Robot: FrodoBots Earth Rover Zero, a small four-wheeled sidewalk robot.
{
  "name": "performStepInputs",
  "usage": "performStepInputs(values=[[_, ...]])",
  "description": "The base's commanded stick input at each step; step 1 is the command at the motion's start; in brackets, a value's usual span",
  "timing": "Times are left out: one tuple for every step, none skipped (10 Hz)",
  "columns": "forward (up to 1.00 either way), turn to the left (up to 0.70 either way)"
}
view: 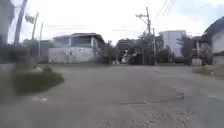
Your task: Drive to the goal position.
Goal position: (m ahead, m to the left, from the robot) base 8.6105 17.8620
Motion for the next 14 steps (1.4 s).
performStepInputs(values=[[1.00, -0.02], [1.00, -0.02], [1.00, -0.02], [1.00, -0.02], [1.00, -0.02], [1.00, -0.02], [1.00, -0.02], [1.00, -0.02], [1.00, -0.02], [1.00, -0.02], [1.00, -0.02], [1.00, -0.02], [1.00, -0.02], [1.00, -0.02]])
